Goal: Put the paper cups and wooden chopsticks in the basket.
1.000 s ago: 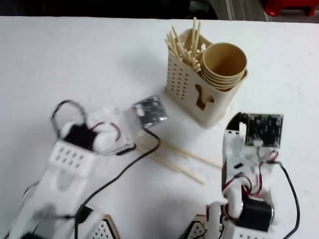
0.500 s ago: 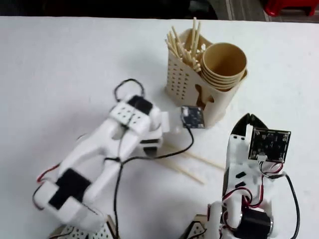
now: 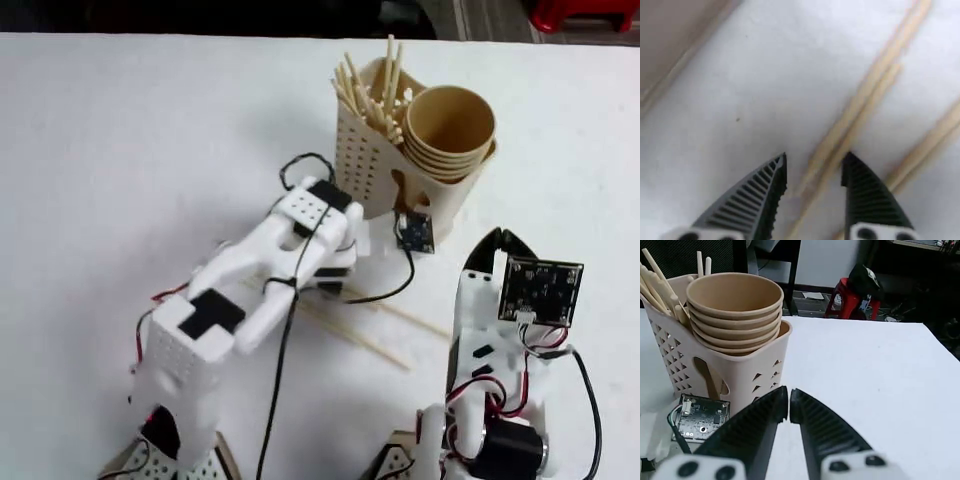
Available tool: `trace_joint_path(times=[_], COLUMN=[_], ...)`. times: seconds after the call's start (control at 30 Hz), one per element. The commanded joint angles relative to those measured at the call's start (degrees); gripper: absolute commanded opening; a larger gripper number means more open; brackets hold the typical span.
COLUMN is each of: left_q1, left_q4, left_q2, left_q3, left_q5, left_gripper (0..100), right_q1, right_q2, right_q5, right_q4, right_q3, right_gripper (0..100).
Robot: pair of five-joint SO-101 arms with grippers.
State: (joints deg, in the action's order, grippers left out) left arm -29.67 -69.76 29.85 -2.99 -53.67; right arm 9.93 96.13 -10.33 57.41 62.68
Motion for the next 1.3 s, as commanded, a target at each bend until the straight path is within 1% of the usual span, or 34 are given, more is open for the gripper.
trace_joint_path(times=[0.0, 0.17, 0.5, 0.6, 0.73, 0.83, 1.0, 1.17, 1.27], left_q1=[-0.75, -1.63, -2.24, -2.24, -2.07, -2.15, -1.36, 1.89, 5.05], left_q4=[-0.18, -1.23, -10.46, -13.27, -16.44, -17.58, -17.49, -17.49, -18.37], left_q2=[2.24, 2.42, 2.24, 1.45, -4.62, -11.38, -20.97, -29.14, -34.86], left_q3=[-3.96, -3.60, -3.69, -3.60, -1.76, 2.55, 11.08, 16.26, 18.20], left_q5=[-0.44, -0.44, -0.62, -2.37, -3.34, -4.84, -4.92, -4.92, -5.01], left_gripper=[11, 2, 2, 2, 2, 2, 2, 2, 2], right_q1=[0.40, 0.40, 0.40, 0.40, 0.40, 0.40, 0.40, 0.48, 0.48], right_q2=[0.48, 0.57, 0.66, 0.66, 0.66, 0.66, 0.75, 0.75, 0.75], right_q5=[0.26, 0.26, 0.26, 0.26, 0.26, 0.26, 0.26, 0.26, 0.26], right_q4=[-0.57, -0.57, -0.48, -0.48, -0.48, -0.48, -0.48, -0.48, -0.48], right_q3=[-0.44, -0.44, -0.44, -0.44, -0.44, -0.44, -0.44, -0.44, -0.44], right_gripper=[2.5, 2.5, 2.5, 2.5, 2.5, 2.5, 2.5, 2.5, 2.5])
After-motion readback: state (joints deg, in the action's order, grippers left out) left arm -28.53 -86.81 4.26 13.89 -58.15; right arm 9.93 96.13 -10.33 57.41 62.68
